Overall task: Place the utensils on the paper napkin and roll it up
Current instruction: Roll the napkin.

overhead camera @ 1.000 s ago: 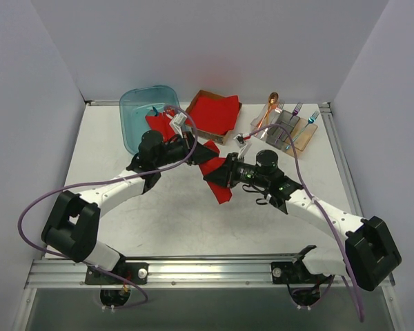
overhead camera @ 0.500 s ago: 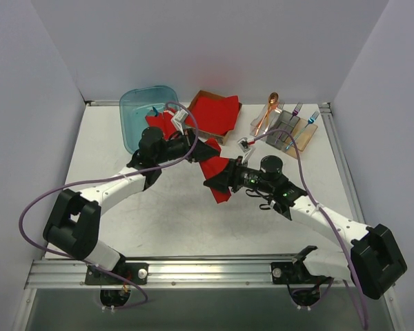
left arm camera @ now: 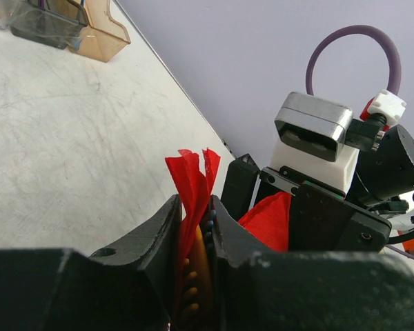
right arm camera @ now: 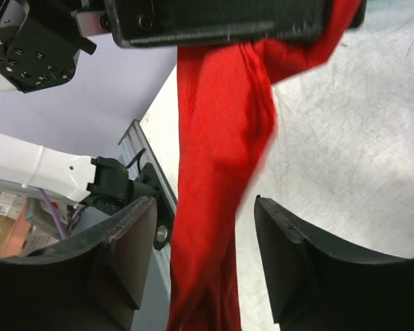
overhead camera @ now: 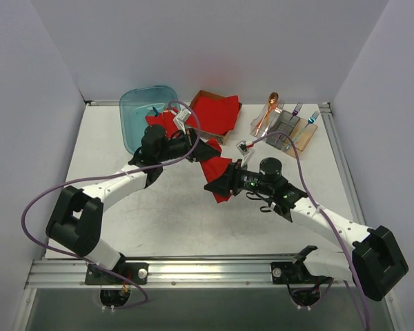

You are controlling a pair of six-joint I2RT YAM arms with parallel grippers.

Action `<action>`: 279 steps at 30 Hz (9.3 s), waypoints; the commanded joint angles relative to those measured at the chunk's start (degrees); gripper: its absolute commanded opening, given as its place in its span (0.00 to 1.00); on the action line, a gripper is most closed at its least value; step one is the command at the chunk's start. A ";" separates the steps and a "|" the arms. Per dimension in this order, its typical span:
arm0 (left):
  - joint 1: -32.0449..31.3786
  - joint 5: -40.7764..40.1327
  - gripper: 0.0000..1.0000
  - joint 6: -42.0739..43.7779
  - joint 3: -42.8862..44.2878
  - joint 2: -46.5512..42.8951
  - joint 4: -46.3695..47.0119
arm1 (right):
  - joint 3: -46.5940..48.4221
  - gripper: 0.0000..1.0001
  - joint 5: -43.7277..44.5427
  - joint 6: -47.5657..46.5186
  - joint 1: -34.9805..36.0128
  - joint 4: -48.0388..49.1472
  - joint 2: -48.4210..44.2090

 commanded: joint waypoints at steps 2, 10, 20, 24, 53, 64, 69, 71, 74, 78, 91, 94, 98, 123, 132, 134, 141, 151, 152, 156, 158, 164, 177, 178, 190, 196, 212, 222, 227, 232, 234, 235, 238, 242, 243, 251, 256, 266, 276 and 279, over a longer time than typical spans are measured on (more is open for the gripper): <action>0.49 1.08 0.02 0.94 4.02 0.63 -0.44 | -1.46 0.62 -1.00 -0.88 0.35 1.73 -3.96; 0.58 1.17 0.02 1.90 5.78 2.22 -3.43 | -1.46 0.00 -0.20 -2.99 1.41 -2.32 -4.14; 0.58 1.52 0.02 3.92 8.77 3.62 -9.06 | -1.63 0.63 -0.38 -4.57 1.67 -5.38 -5.81; 0.58 1.96 0.02 3.84 9.29 4.32 -9.41 | -1.45 0.57 -0.56 -6.50 1.94 -7.41 -6.07; -0.03 -8.49 0.02 11.21 2.53 3.19 -5.80 | 13.39 0.59 23.62 -12.66 -2.81 -37.47 -18.03; -2.32 -16.84 0.02 15.44 1.47 0.37 -9.49 | 18.50 0.50 19.39 -13.80 0.09 -31.16 -5.38; -3.55 -19.21 0.02 16.84 1.91 -0.33 -11.69 | 18.76 0.50 19.48 -13.98 0.53 -29.30 -1.16; -3.73 -19.74 0.02 17.19 2.00 -0.51 -12.39 | 18.76 0.50 19.48 -14.15 0.71 -28.34 -0.28; -4.34 -20.18 0.02 17.72 2.09 -0.77 -13.01 | 19.11 0.50 19.92 -14.50 0.71 -27.72 1.22; -4.78 -20.27 0.02 17.99 1.74 -1.56 -13.19 | 19.20 0.49 20.71 -15.03 0.71 -27.28 3.41; -5.05 -15.70 0.03 16.58 1.39 -2.79 -12.57 | 17.97 0.48 17.99 -14.95 0.62 -24.12 5.97; -5.05 -15.00 0.02 16.23 1.30 -2.88 -12.31 | 17.27 0.42 14.92 -14.24 0.44 -22.27 5.35; -5.05 -14.56 0.02 16.06 1.30 -3.06 -11.96 | 16.56 0.38 12.45 -13.45 0.00 -20.60 4.91; -1.44 -5.16 0.16 5.42 -2.22 -5.61 2.63 | 8.39 0.00 -0.73 -5.99 -5.80 -8.30 3.42; -0.39 -5.24 0.42 -0.55 -3.54 -4.82 11.50 | 5.23 0.00 -0.82 -4.05 -5.71 -5.31 3.42; -0.12 -5.60 0.42 -2.22 -4.24 -4.81 13.87 | 4.79 0.00 -0.82 -3.61 -5.71 -4.43 3.59; -0.04 -4.72 0.25 -2.93 -3.98 -2.62 14.41 | 3.56 0.00 -0.82 -2.73 -5.71 -2.76 3.68; 1.37 -8.14 0.56 5.67 -3.98 -4.55 1.86 | 3.38 0.00 -0.73 -3.17 -5.71 -3.46 3.33; 1.54 -8.32 0.61 6.03 -4.15 -4.99 1.32 | 3.47 0.00 -0.73 -3.34 -5.71 -3.55 3.33; 1.90 -7.79 0.65 8.05 -3.10 -5.70 -1.66 | 3.82 0.00 -0.73 -3.43 -5.71 -3.81 3.77; 1.90 -7.09 0.65 9.46 -1.34 -5.08 -4.74 | 3.91 0.00 -0.82 -3.43 -5.71 -3.55 3.86; 1.37 -7.35 0.61 11.83 -0.20 -4.20 -8.61 | 4.17 0.00 -1.00 -3.52 -5.62 -3.72 4.12; 0.41 -7.26 0.16 13.42 1.65 -2.62 -10.46 | 3.99 0.00 -1.09 -3.61 -5.62 -3.72 4.56; 0.40 -7.53 0.12 13.42 1.39 -2.70 -10.29 | 3.91 0.00 -1.17 -3.61 -5.71 -3.64 4.56; 0.93 -11.40 0.42 9.64 -1.87 -5.87 -4.40 | 2.41 0.00 -0.29 -2.82 -5.62 -2.67 4.47; 2.07 -13.06 0.95 9.81 -3.18 -9.64 -4.49 | 3.03 0.00 0.93 -2.90 -5.62 -3.55 3.68; 0.14 -13.33 0.94 2.61 -21.64 -14.57 12.03 | 6.37 0.00 7.35 4.56 -5.36 5.58 2.71; -4.08 -14.65 0.94 -0.29 -22.43 -11.41 21.77 | 7.33 0.00 12.18 7.38 -2.73 11.39 4.73; -4.96 -14.74 0.94 0.85 -21.20 -10.09 22.06 | 6.63 0.00 13.42 10.45 -2.20 16.13 5.79; -4.96 -14.30 0.94 0.76 -21.38 -9.47 24.95 | 6.89 0.00 13.42 12.56 -1.84 18.42 6.76; -4.96 -13.95 0.94 0.32 -21.38 -9.03 26.70 | 6.81 0.00 13.77 13.44 -1.49 19.48 6.93; -4.96 -13.94 0.94 -0.11 -21.38 -9.03 27.24 | 6.72 0.00 13.86 13.79 -1.41 19.83 6.93; -4.96 -13.68 0.94 -1.08 -21.29 -8.59 29.35 | 6.54 0.00 14.12 14.58 -1.23 20.88 7.63; -4.96 -12.98 0.95 -1.96 -21.12 -7.98 31.11 | 5.32 0.00 14.73 16.17 -1.23 23.60 8.51; -4.96 -12.98 0.92 -2.40 -21.20 -7.80 31.81 | 5.05 0.00 14.91 16.43 -1.14 23.96 8.60; -4.96 -11.83 0.62 -3.37 -21.38 -6.57 33.57 | 4.61 0.00 15.53 16.96 -1.14 25.10 9.48; -4.87 -11.48 0.53 -3.46 -21.03 -6.22 33.40 | 4.61 0.00 15.44 17.05 -1.05 25.19 9.57; -4.08 -10.35 0.58 -3.63 -19.80 -6.49 32.17 | 4.17 0.00 15.53 16.35 -0.88 24.14 9.13; -2.50 -8.05 0.56 -4.51 -18.48 -5.61 31.28 | 3.82 0.00 15.44 15.90 -0.44 23.61 8.78; -2.50 -8.84 0.53 -5.30 -18.57 -5.43 32.51 | 3.47 0.00 15.61 15.99 -0.09 24.58 8.86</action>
